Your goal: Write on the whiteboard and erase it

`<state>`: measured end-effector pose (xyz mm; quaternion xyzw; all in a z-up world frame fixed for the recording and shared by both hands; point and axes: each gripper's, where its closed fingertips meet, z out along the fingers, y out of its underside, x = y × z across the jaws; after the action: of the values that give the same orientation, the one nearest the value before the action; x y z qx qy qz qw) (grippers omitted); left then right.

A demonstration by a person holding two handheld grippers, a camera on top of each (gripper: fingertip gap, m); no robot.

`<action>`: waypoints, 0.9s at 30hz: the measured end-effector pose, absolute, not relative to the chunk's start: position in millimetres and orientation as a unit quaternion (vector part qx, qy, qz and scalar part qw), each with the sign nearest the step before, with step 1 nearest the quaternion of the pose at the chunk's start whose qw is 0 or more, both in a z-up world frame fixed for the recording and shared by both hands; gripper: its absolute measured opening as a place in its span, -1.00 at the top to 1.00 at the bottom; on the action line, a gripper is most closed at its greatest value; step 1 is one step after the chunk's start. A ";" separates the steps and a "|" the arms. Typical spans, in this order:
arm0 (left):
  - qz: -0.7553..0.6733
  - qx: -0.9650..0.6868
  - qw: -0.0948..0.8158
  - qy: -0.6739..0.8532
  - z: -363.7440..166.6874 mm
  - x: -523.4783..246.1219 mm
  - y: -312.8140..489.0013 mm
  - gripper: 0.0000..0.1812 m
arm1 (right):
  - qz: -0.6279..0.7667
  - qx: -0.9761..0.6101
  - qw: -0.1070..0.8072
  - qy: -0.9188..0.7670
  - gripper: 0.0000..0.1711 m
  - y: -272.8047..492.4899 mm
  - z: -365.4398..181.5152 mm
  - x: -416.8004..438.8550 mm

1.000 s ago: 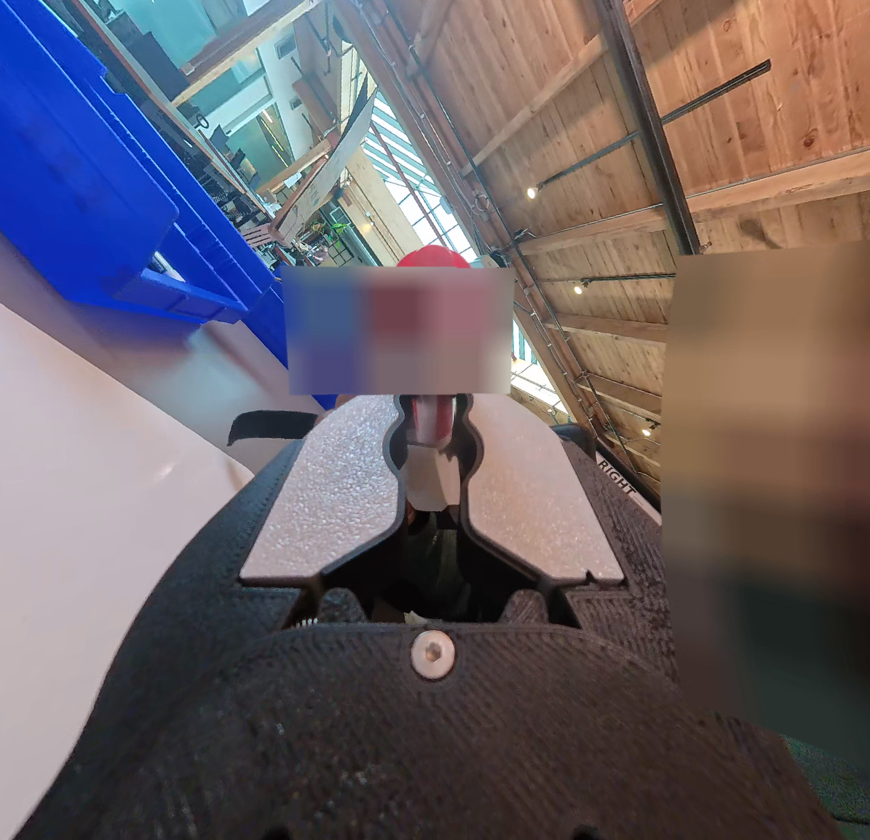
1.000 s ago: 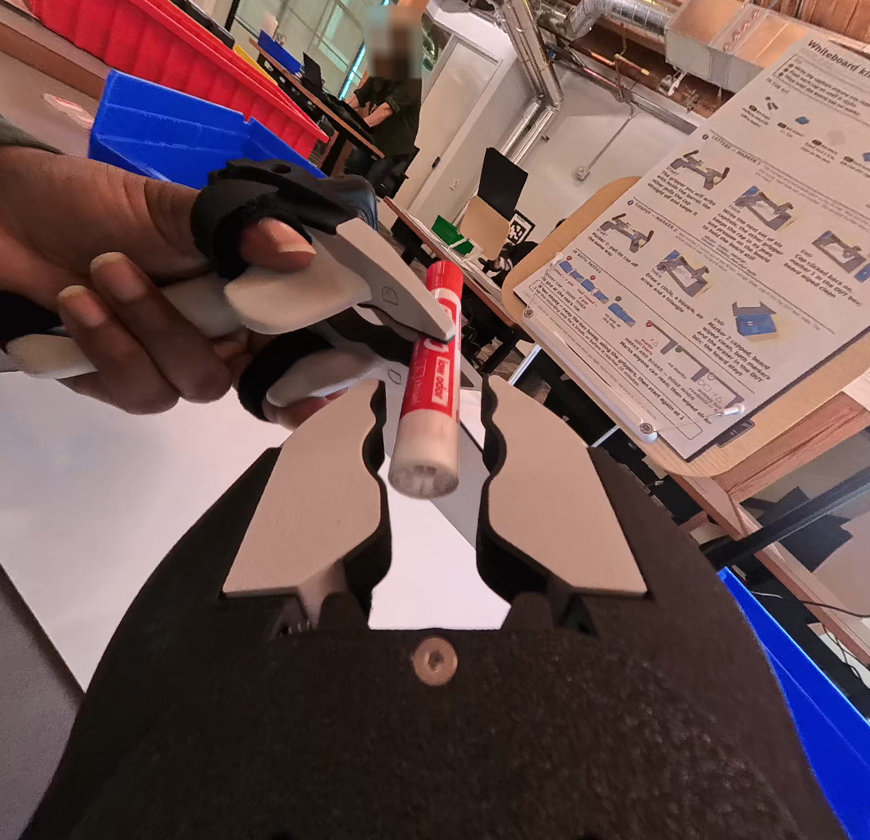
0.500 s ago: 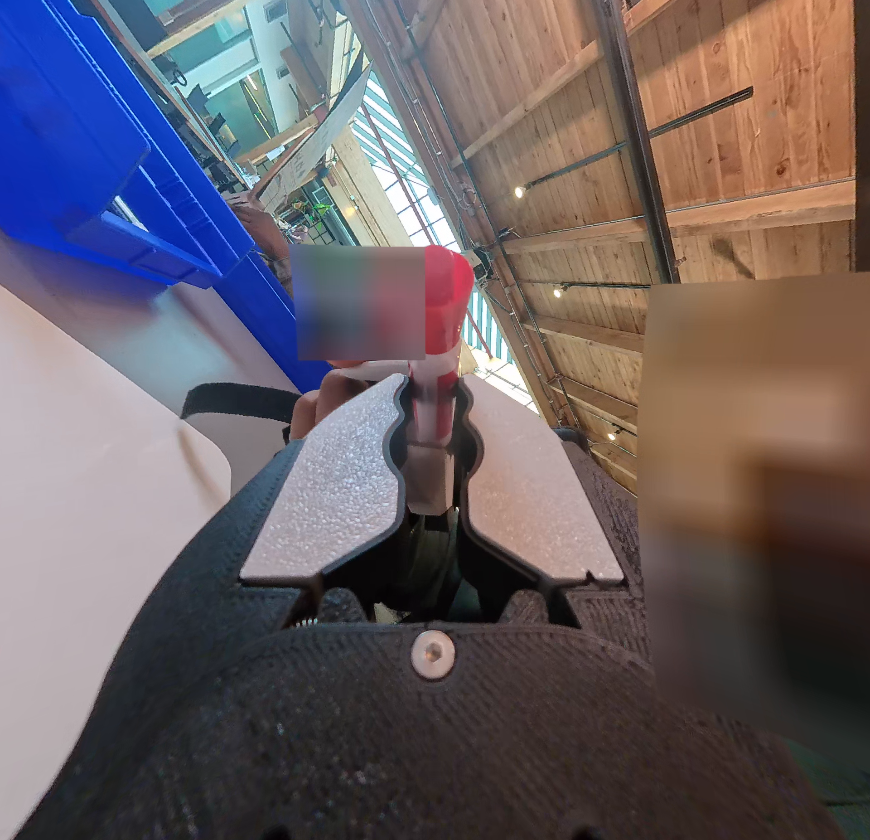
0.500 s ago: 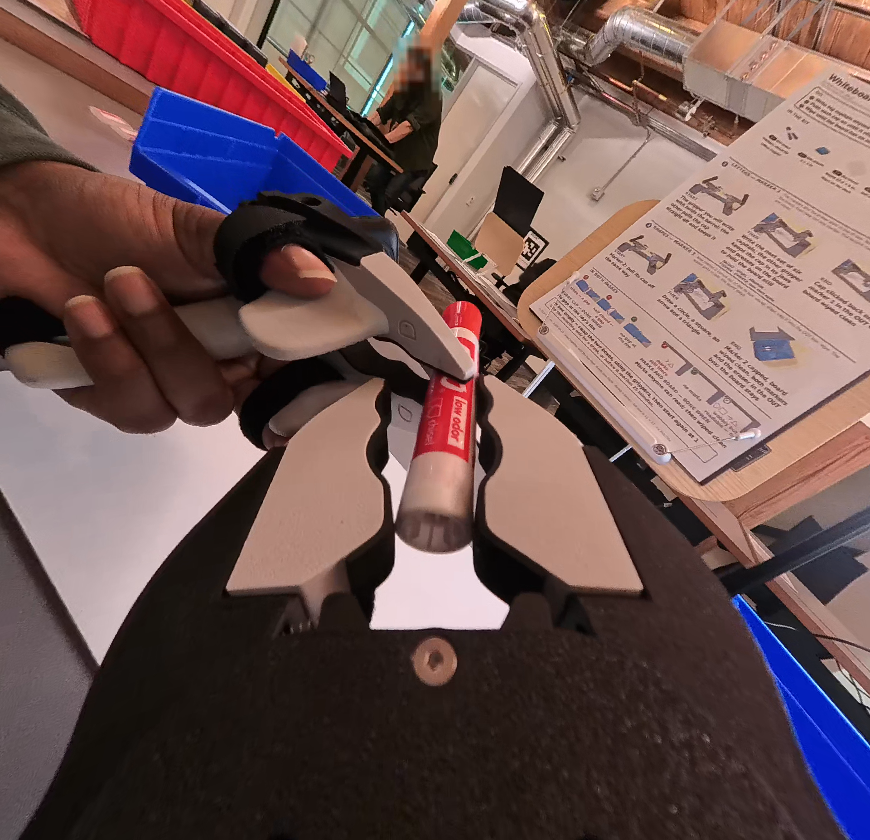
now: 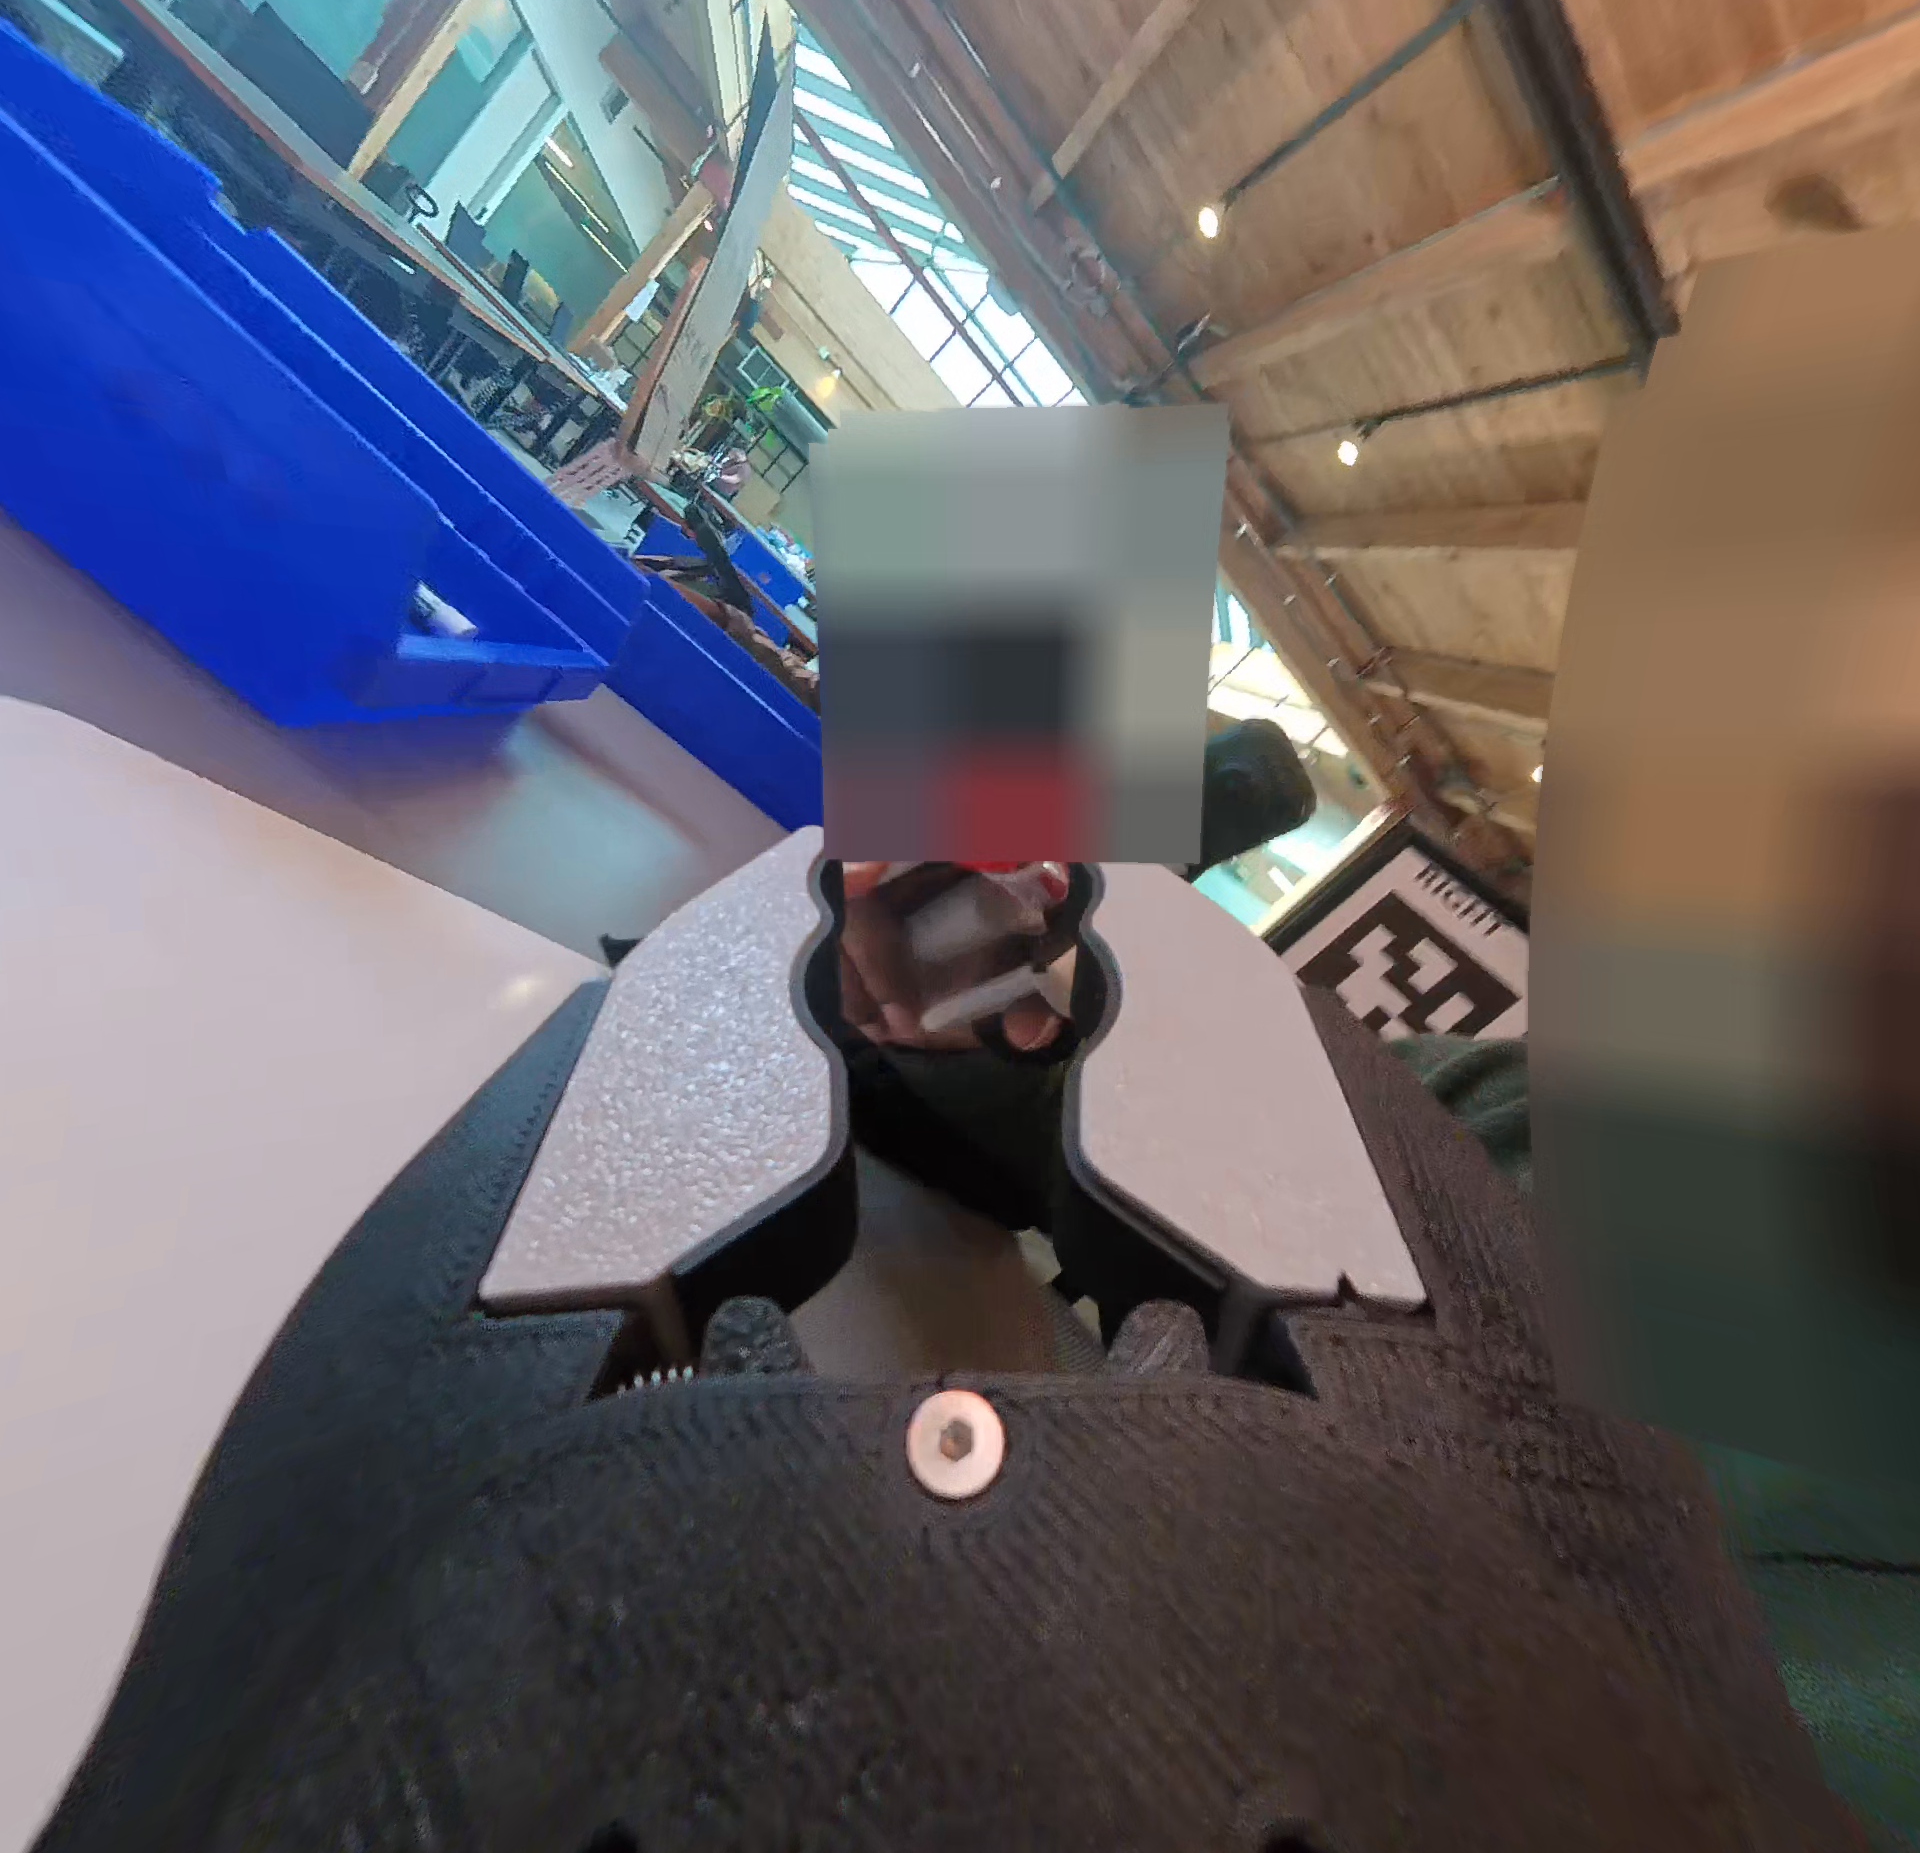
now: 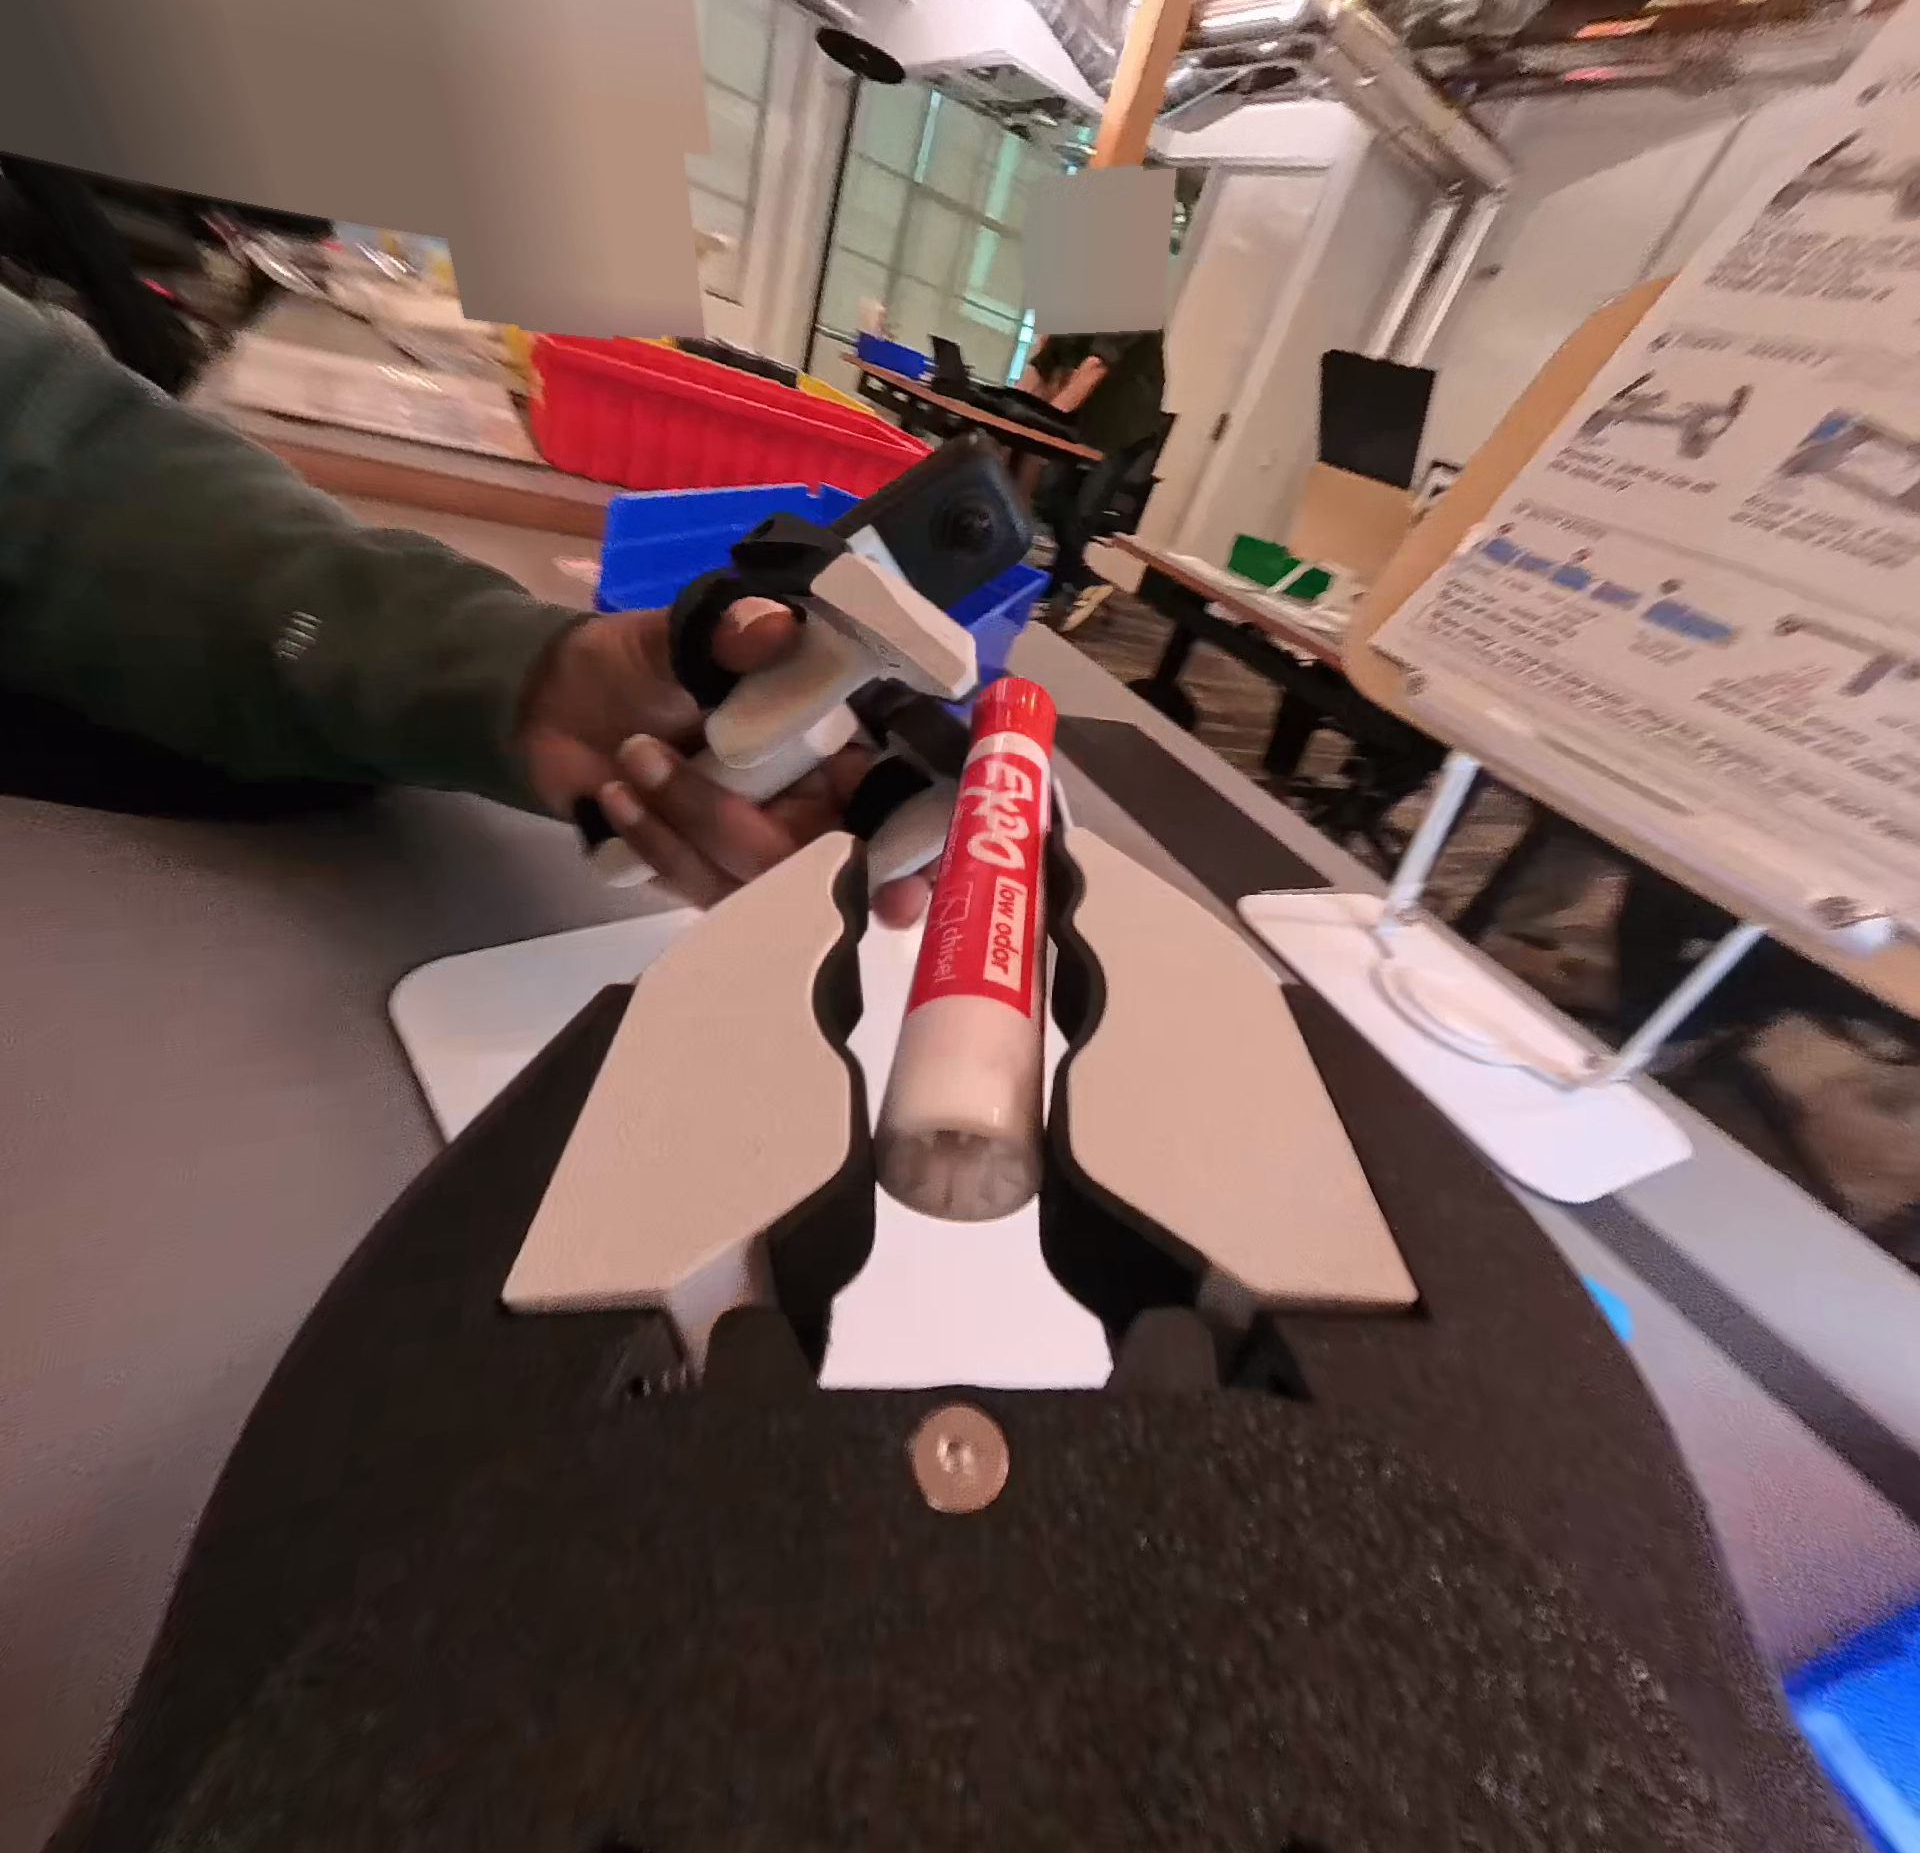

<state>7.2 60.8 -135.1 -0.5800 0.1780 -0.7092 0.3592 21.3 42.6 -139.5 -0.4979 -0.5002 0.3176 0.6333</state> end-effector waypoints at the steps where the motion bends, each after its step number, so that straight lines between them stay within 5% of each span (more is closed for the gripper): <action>1: -0.698 -0.580 0.367 0.203 -133.9 5.1 60.0 0.55 | 0.340 -0.501 0.621 -0.498 0.61 41.2 -140.2 21.7; 12: -0.587 -0.601 0.404 0.363 -146.9 7.6 43.7 0.77 | 0.463 -0.512 0.522 -0.501 0.62 30.7 -149.8 24.8; 19: -0.604 -0.597 0.402 0.343 -140.4 5.7 44.2 0.79 | 0.459 -0.519 0.515 -0.505 0.60 32.2 -156.1 22.8; 27: -0.665 -0.589 0.365 0.279 -144.8 17.0 41.1 0.79 | 0.426 -0.527 0.532 -0.508 0.36 33.1 -160.9 13.5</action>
<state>17.0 41.1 -144.8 -0.5887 0.2792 -0.6650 0.3651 13.5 33.1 -160.9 -0.5270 -0.5075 0.4258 0.5324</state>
